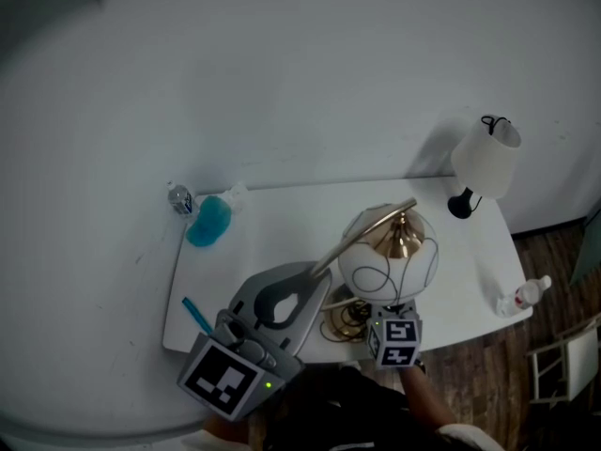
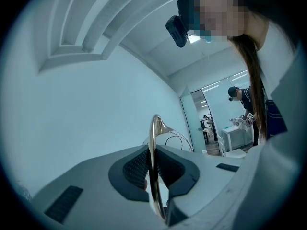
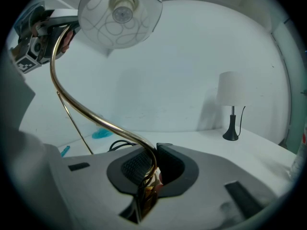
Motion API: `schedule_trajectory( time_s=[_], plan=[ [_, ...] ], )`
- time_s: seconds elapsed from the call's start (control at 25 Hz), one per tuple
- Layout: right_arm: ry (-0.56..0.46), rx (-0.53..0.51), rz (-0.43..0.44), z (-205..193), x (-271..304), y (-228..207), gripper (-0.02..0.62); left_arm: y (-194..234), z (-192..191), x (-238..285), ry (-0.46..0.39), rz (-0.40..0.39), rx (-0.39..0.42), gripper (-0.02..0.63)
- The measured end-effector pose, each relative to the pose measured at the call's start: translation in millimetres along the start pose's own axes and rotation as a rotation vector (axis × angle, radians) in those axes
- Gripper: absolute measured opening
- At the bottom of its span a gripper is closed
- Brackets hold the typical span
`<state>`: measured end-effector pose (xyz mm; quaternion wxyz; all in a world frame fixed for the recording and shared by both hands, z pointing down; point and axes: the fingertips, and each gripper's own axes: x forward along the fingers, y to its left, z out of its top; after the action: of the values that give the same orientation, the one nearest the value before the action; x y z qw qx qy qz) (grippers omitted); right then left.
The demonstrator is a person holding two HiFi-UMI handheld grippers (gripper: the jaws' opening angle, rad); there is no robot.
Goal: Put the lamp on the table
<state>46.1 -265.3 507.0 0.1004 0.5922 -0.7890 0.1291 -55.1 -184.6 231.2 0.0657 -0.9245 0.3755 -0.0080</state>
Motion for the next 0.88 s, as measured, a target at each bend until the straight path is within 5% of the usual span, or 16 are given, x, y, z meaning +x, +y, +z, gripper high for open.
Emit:
schedule_trajectory(
  time_s=[0.88],
  plan=[
    [0.022, -0.002, 0.041, -1.0, 51.4, -14.2, 0.034, 28.6, -21.1, 37.4, 0.022, 0.046, -0.014, 0.025]
  ],
)
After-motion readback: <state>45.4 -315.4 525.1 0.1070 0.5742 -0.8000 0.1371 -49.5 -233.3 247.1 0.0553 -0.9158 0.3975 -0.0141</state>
